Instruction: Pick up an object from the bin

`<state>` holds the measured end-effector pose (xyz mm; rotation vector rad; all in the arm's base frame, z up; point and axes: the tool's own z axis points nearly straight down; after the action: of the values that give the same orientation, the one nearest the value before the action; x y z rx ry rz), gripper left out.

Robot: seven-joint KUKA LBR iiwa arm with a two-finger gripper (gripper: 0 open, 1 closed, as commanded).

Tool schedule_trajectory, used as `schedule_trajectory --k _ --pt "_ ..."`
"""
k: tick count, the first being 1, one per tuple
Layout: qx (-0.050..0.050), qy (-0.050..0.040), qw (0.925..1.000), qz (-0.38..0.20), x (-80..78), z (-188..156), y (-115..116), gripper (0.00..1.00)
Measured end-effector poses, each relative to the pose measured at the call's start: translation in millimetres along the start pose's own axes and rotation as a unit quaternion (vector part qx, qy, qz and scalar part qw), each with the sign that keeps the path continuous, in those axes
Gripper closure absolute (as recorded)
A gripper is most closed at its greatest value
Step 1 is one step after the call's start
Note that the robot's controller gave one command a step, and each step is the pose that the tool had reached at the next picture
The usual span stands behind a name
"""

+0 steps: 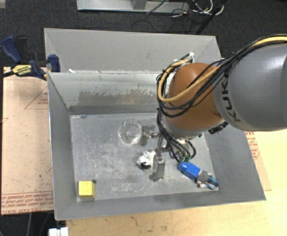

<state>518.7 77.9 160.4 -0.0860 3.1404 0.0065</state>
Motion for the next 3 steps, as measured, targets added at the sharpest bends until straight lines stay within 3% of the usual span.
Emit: schedule_trajectory --k 1,2,3 --pt "0.002 -0.0011 0.9989 0.047 -13.9 13.3 -36.8 0.0" --pt "0.002 -0.0035 0.9996 -0.027 -12.8 66.4 -33.3 0.0" --pt "0.002 -0.0014 0.9998 0.021 -5.5 89.6 -27.7 1.0"
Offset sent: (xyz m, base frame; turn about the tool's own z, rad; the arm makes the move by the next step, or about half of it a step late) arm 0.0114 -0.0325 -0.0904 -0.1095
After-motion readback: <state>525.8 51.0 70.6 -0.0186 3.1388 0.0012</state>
